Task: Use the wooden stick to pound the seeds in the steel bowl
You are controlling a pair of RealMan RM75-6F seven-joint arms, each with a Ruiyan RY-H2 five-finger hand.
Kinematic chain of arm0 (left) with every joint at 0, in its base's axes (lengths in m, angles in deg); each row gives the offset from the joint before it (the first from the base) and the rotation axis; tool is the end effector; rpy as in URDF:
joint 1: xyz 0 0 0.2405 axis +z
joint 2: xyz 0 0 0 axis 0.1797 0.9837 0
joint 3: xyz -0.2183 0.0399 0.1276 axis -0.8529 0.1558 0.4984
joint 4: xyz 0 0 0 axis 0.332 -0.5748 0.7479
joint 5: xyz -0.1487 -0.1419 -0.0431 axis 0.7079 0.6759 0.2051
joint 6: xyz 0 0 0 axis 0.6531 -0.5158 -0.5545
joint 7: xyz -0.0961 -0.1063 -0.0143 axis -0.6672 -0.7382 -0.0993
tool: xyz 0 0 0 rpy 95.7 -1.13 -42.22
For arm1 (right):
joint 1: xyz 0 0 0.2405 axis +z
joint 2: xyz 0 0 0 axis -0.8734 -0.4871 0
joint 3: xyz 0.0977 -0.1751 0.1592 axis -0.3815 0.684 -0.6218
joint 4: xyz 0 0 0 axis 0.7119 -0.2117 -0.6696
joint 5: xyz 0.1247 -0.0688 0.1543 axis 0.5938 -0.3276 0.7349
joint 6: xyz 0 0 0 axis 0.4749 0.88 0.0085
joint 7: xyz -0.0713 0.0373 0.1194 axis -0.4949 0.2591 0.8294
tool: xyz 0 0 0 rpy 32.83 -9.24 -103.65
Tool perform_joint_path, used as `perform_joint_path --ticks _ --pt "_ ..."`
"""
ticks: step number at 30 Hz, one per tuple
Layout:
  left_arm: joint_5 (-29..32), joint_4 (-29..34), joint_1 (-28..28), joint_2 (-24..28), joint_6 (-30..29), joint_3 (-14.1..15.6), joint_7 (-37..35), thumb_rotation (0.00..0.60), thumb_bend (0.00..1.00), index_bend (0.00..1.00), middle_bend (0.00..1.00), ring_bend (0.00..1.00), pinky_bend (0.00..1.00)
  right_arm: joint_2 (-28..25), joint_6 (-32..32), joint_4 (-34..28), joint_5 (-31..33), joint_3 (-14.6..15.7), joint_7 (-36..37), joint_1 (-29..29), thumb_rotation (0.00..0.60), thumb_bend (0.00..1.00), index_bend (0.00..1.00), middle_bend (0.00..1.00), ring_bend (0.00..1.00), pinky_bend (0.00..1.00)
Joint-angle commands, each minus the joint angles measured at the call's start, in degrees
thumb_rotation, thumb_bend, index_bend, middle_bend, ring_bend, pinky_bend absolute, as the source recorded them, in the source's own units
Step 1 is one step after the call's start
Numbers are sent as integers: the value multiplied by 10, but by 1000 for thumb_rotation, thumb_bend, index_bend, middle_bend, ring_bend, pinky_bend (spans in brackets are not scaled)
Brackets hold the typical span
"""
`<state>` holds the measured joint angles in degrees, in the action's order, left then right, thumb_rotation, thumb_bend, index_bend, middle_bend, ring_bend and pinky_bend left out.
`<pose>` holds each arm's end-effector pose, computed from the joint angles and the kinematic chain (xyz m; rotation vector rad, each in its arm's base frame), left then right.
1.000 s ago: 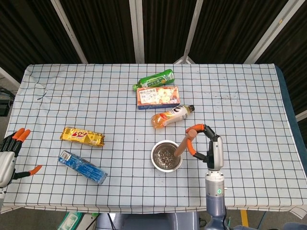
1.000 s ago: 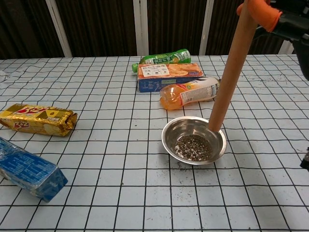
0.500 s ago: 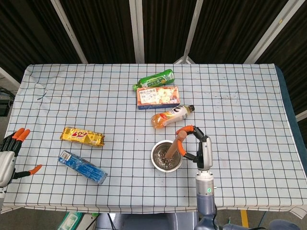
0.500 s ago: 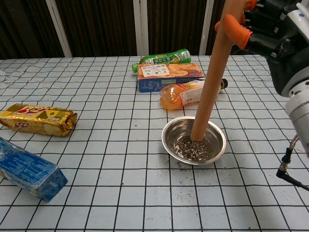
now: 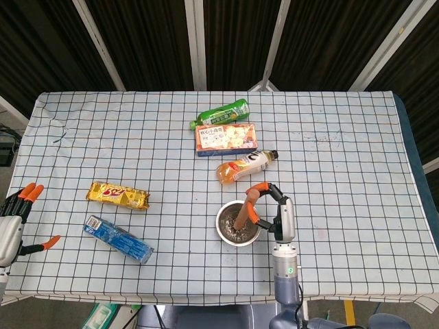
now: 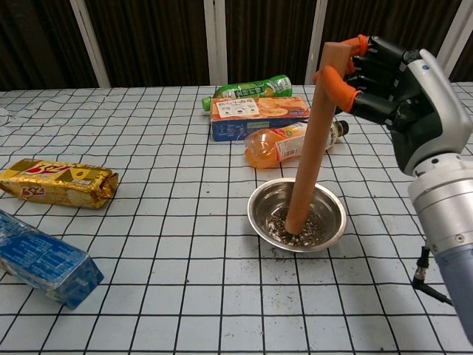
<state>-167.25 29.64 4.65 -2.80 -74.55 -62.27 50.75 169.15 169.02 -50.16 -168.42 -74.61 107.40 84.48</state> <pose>-0.3063 0.1834 0.1542 -1.3392 -1.0546 -0.9489 -0.1173 -0.2602 -0.0377 0.7565 -1.5183 2.1649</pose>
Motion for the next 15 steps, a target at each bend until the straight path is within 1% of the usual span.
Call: perform_joint_path --ticks 1,5,9,15 --pt "1 0 0 0 1 0 1 600 77 0 0 0 0 10 0 19 -2 8 6 -2 600 590 759 614 549 511" --pt "2 1 0 0 1 0 2 600 77 0 0 0 0 17 2 32 -4 12 11 -3 600 590 758 614 549 512" --pt "2 2 -1 0 2 -1 2 600 77 0 0 0 0 17 4 33 -7 8 12 -2 600 590 759 615 549 512" --pt "2 3 -1 0 1 -1 2 600 76 0 0 0 0 1 13 2 -19 -7 4 3 600 590 759 614 550 511"
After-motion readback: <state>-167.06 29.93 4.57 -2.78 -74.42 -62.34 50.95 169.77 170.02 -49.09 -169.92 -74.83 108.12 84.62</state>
